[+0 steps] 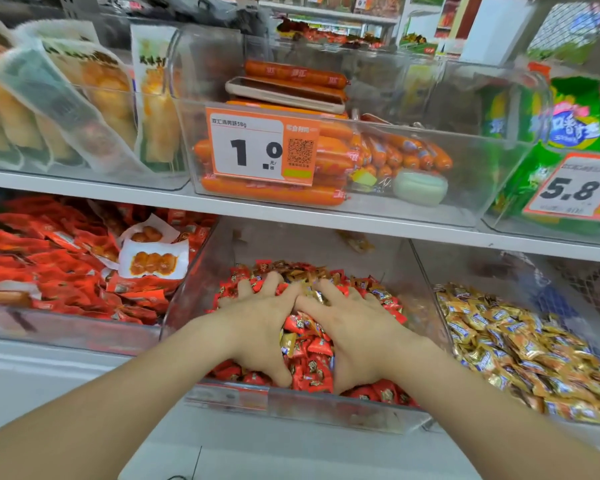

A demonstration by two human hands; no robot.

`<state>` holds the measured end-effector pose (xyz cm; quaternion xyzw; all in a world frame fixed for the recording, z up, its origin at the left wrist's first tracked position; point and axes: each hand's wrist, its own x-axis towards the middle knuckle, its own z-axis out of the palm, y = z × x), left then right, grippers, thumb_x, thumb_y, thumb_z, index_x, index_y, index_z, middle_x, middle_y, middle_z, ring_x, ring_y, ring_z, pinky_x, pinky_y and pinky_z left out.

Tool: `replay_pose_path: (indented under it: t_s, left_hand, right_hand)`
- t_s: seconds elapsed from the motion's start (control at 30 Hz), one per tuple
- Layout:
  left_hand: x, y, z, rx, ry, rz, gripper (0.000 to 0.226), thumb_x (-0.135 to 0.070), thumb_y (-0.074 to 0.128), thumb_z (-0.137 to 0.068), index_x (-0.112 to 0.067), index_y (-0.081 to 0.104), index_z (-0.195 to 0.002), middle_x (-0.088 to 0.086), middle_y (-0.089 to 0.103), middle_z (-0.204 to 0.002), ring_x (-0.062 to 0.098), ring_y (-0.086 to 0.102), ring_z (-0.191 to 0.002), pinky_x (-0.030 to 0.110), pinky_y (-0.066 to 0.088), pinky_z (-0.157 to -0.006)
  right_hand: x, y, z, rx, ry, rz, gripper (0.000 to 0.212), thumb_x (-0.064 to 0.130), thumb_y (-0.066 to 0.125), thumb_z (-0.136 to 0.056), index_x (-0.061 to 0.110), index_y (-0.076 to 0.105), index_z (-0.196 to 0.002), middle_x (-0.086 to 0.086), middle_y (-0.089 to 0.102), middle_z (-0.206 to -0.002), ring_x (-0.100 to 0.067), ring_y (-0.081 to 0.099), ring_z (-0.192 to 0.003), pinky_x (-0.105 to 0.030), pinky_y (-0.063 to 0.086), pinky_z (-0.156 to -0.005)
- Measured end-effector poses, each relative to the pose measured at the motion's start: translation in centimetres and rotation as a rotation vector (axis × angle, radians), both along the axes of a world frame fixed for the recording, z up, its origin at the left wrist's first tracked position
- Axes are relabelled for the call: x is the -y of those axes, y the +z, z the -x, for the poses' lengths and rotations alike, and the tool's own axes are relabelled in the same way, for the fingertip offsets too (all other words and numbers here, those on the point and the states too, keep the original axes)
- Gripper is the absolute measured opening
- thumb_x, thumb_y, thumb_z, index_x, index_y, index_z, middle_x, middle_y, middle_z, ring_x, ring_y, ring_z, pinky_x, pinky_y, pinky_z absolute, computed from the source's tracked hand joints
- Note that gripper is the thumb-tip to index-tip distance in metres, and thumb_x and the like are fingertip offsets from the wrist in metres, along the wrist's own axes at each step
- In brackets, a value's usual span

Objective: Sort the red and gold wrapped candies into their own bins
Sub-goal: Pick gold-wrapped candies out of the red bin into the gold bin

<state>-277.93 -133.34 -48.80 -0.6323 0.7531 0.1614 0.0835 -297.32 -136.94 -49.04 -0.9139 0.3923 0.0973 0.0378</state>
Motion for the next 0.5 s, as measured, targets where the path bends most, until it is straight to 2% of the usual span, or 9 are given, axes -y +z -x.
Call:
replay_pose_path:
  t_s: [0.07, 0.13, 0.2, 0.3, 0.37, 0.43, 0.5]
  left_hand:
    - [0.5, -0.4, 0.1, 0.033, -0.003, 0.092, 0.123, -0.054, 0.091, -0.049, -0.035, 0.015, -0.143, -0.002, 0.021, -0.141, 0.039, 0.034, -0.121, 0.056, 0.049, -0.095]
    - [1.0, -0.7, 0.1, 0.057, 0.005, 0.175, 0.117, -0.052, 0.092, -0.052, -0.034, 0.02, -0.142, -0.001, 0.022, -0.147, 0.041, 0.035, -0.123, 0.056, 0.047, -0.096]
    - [1.6, -1.0, -0.2, 0.064, 0.017, 0.219, 0.117, -0.051, 0.091, -0.055, -0.036, 0.019, -0.146, 0.0, 0.022, -0.152, 0.043, 0.037, -0.128, 0.06, 0.041, -0.104]
    - [2.0, -1.3, -0.8, 0.062, -0.019, 0.251, 0.124, -0.054, 0.089, -0.058, -0.039, 0.012, -0.154, 0.0, 0.011, -0.163, 0.049, 0.025, -0.142, 0.073, 0.015, -0.119]
    - [1.8, -1.0, -1.1, 0.031, -0.032, 0.292, 0.131, -0.064, 0.089, -0.053, -0.042, 0.01, -0.156, -0.001, 0.005, -0.166, 0.047, 0.017, -0.146, 0.072, 0.006, -0.121]
    - [1.2, -0.3, -1.1, -0.006, -0.033, 0.35, 0.131, -0.071, 0.09, -0.048, -0.044, 0.017, -0.153, -0.001, 0.014, -0.16, 0.041, 0.021, -0.142, 0.065, 0.017, -0.121]
    - [0.7, 0.2, -1.2, -0.061, -0.042, 0.422, 0.119, -0.069, 0.093, -0.045, -0.043, 0.028, -0.142, -0.004, 0.029, -0.143, 0.031, 0.03, -0.129, 0.053, 0.034, -0.111]
  right_hand:
    - [0.4, -0.1, -0.3, -0.016, -0.045, 0.052, 0.131, 0.067, 0.089, -0.052, 0.049, 0.01, -0.154, -0.004, 0.03, -0.146, -0.045, 0.051, -0.12, -0.061, 0.044, -0.103]
    - [0.9, -0.1, -0.7, -0.034, -0.079, 0.127, 0.132, 0.07, 0.085, -0.054, 0.049, 0.005, -0.156, -0.009, 0.029, -0.153, -0.046, 0.052, -0.124, -0.059, 0.042, -0.106]
    - [1.5, -0.1, -1.0, -0.042, -0.115, 0.153, 0.132, 0.067, 0.085, -0.055, 0.05, 0.002, -0.157, -0.011, 0.026, -0.161, -0.046, 0.049, -0.13, -0.059, 0.039, -0.11]
    - [2.1, 0.2, -0.7, -0.014, -0.116, 0.086, 0.13, 0.065, 0.086, -0.055, 0.053, 0.005, -0.157, -0.007, 0.023, -0.162, -0.046, 0.045, -0.133, -0.061, 0.034, -0.113]
    - [2.2, 0.8, 0.1, 0.028, -0.127, 0.024, 0.132, 0.069, 0.087, -0.053, 0.06, 0.005, -0.155, -0.003, 0.016, -0.166, -0.047, 0.04, -0.139, -0.064, 0.029, -0.117]
    - [1.9, 1.7, 0.9, 0.066, -0.151, 0.008, 0.133, 0.075, 0.088, -0.05, 0.064, 0.005, -0.153, -0.003, 0.014, -0.168, -0.047, 0.035, -0.144, -0.068, 0.022, -0.121]
    - [1.4, 2.4, 1.5, 0.113, -0.166, 0.034, 0.127, 0.075, 0.09, -0.048, 0.062, 0.015, -0.15, -0.004, 0.018, -0.163, -0.044, 0.034, -0.144, -0.065, 0.022, -0.121]
